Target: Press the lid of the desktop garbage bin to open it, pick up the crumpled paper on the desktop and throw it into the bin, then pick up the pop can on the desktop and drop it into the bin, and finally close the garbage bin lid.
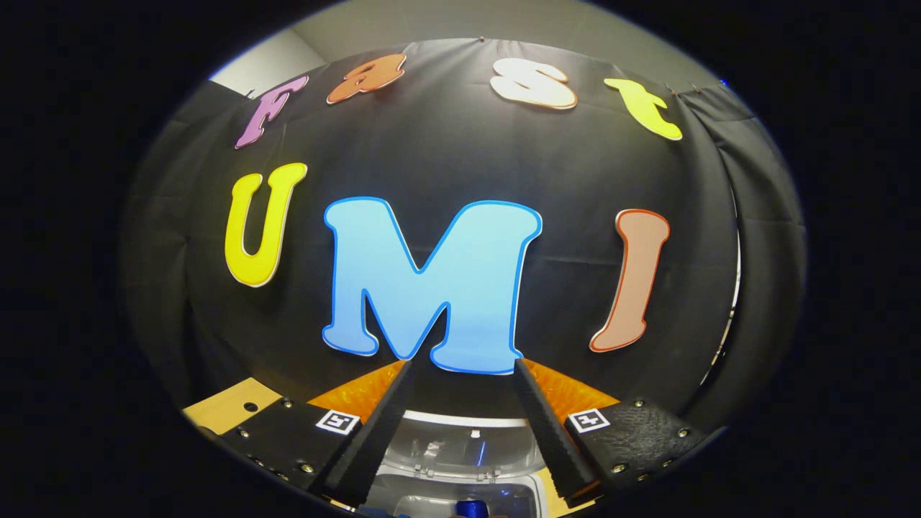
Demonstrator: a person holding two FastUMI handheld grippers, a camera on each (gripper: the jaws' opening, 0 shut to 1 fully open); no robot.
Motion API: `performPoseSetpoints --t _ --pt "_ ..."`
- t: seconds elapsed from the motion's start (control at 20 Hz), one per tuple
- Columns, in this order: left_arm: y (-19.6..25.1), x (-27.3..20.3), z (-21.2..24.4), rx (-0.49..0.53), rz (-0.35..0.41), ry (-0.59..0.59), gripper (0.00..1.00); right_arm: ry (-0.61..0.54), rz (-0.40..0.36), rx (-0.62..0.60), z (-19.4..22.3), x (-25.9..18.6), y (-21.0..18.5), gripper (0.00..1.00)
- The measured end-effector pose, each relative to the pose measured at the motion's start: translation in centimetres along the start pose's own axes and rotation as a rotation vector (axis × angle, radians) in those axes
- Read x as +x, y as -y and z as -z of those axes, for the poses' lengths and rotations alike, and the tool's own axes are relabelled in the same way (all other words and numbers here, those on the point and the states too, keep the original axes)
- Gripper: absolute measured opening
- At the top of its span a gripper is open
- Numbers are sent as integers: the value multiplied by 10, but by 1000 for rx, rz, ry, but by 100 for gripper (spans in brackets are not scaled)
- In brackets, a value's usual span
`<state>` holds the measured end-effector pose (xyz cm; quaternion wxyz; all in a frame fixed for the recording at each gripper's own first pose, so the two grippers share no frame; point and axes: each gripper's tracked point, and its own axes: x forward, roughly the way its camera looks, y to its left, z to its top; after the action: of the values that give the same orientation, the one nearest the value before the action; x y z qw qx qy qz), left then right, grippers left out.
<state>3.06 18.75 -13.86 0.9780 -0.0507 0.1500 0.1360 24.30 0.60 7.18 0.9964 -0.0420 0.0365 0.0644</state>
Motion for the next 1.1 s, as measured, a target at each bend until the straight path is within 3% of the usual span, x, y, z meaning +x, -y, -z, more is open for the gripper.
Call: performPoseSetpoints --t 0.55,0.75,1.1 --pt "23 -7 -9 9 60 23 99 -33 -46 104 35 -64 -12 90" --pt "37 -16 -7 74 82 33 96 -68 -60 112 56 -83 -15 90" --pt "57 -30 -6 86 129 42 99 -210 -48 73 129 -107 -24 90"
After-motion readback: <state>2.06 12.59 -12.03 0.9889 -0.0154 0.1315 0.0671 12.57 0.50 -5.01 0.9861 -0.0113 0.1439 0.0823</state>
